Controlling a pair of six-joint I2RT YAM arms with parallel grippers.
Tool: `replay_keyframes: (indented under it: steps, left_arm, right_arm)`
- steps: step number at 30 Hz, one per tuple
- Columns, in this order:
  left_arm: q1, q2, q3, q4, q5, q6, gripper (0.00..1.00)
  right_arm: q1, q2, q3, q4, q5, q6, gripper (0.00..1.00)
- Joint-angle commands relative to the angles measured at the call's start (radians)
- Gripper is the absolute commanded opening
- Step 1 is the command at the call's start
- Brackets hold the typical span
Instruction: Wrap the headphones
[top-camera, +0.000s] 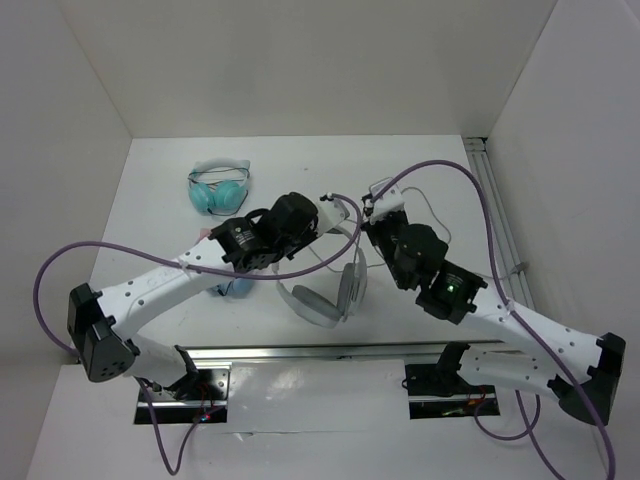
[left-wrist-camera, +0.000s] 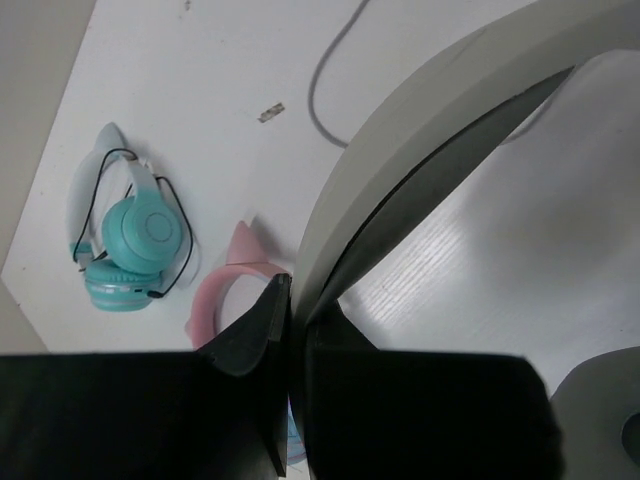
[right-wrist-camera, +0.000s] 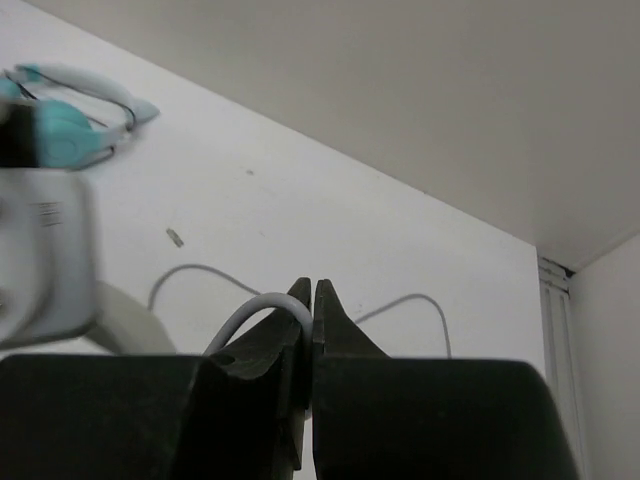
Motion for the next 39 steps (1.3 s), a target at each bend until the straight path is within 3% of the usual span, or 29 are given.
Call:
replay_keyframes:
  steps: [1,5,11,20,22,27,33,35,39]
  left_arm:
    - [-0.025,-0.067,0.038,-0.020,0.148,0.016,0.00]
    - [-0.025,-0.140,0.047,-0.029,0.216,0.027,0.00]
    - [-0.034,-0.177,0.058,-0.031,0.228,0.027,0.00]
    - [-0.034,-0.209,0.117,0.050,0.254,-0.033,0.00]
    - [-0.034,-0.220,0.128,0.085,0.211,-0.080,0.00]
    - [-0.034,-0.252,0.176,0.210,0.043,-0.223,0.00]
    - [-0.034,-0.274,0.203,0.265,-0.019,-0.318,0.00]
    - [-0.034,-0.283,0.213,0.274,-0.037,-0.362,0.00]
    - [-0.034,-0.304,0.194,0.308,-0.101,-0.439,0.00]
  right_arm:
    - [-0.133,0.037,0.023,0.099,-0.115,0.016,0.01]
    - [-0.303,0.072,0.029,0.057,-0.369,0.119,0.00]
    - [-0.359,0.083,0.019,0.081,-0.447,0.151,0.00]
    - [-0.496,0.130,-0.010,0.136,-0.948,0.197,0.03]
    - [-0.529,0.163,-0.044,0.191,-1.068,0.240,0.06]
    - [-0.540,0.271,-0.101,0.373,-1.128,0.349,0.09]
    - [-0.540,0.406,-0.156,0.656,-1.276,0.537,0.28]
    - [-0.522,0.501,-0.156,0.782,-1.358,0.593,0.30]
    - [-0.482,0.647,-0.188,0.955,-1.372,0.686,0.32]
